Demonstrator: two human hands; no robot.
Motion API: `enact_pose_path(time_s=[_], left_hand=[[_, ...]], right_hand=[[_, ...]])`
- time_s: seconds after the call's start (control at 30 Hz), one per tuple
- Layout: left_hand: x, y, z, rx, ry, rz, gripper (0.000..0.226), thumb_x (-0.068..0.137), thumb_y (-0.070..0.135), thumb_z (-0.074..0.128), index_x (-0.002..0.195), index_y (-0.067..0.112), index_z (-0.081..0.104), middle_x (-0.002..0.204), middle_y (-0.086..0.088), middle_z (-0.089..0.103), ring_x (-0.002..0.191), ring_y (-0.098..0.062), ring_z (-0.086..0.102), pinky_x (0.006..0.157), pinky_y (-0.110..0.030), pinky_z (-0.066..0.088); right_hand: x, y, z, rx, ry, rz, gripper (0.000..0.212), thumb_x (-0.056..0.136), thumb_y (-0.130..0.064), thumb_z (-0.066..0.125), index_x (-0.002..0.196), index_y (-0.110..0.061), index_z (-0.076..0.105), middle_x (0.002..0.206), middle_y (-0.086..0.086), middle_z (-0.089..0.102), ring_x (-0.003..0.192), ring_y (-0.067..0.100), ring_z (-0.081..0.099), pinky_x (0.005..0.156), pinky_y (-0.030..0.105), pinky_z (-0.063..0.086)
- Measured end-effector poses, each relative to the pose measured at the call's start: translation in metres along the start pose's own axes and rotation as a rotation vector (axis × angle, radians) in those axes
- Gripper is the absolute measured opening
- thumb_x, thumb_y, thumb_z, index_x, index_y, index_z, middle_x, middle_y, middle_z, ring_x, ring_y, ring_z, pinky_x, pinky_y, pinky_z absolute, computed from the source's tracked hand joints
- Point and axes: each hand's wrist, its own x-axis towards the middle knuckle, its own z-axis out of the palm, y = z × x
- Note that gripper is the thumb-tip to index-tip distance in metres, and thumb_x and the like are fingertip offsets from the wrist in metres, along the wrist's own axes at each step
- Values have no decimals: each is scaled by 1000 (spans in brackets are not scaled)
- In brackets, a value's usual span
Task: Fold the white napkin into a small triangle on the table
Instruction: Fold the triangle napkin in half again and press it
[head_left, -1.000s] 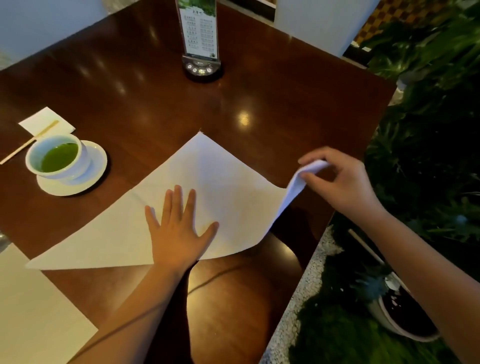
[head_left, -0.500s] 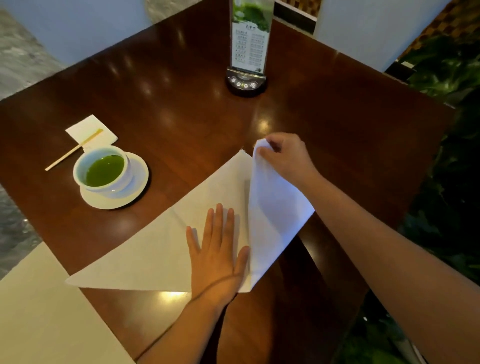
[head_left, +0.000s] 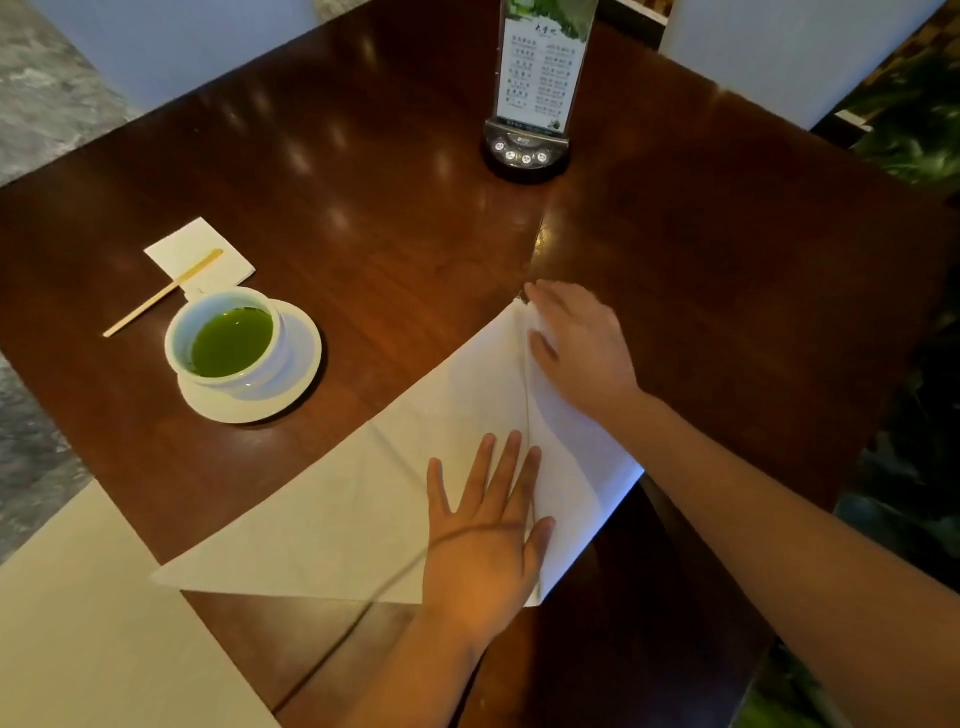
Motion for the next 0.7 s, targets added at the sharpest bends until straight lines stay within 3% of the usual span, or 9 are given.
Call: enact_pose_path(time_s=[0.07, 0.17, 0.43, 0.57, 0.7], left_hand=[[1, 1, 0, 1, -8, -3, 58, 97, 49, 18, 148, 22, 27, 154, -2, 25, 142, -25, 22, 109, -63, 10], [2, 1, -1, -7, -25, -6, 60, 97, 51, 13, 147, 21, 28, 154, -2, 25, 142, -26, 22, 109, -63, 7], [-2, -4, -1, 14, -79, 73, 63, 97, 47, 7, 146, 13, 27, 153, -5, 28, 141, -23, 24, 107, -66, 9], [-14, -10, 1, 0, -80, 186, 60, 97, 50, 17, 146, 18, 29, 154, 0, 24, 141, -20, 25, 105, -63, 9], [-18, -12, 2, 27, -64, 186, 63, 94, 57, 25, 149, 25, 22, 158, 3, 16, 144, -20, 14, 106, -63, 10]], right_hand=[[-15, -4, 9, -127, -108, -132, 54, 97, -37, 23, 143, -10, 31, 150, 11, 32, 140, 26, 24, 112, 46, 17], [-25, -4, 24, -152, -267, -145, 70, 91, -49, -1, 148, -11, 13, 157, 7, 14, 144, 19, 5, 113, 41, 0], [-5, -2, 34, -213, -241, -83, 68, 93, -52, 9, 149, -14, 2, 158, 3, 0, 143, 15, -6, 114, 37, -1], [-6, -1, 34, -217, -245, -85, 70, 92, -54, 6, 149, -13, 3, 158, 4, 1, 144, 16, -4, 115, 38, 2], [-8, -8, 24, -232, -256, -84, 74, 89, -57, -1, 149, -14, 3, 158, 4, 2, 144, 17, -4, 114, 45, -1]])
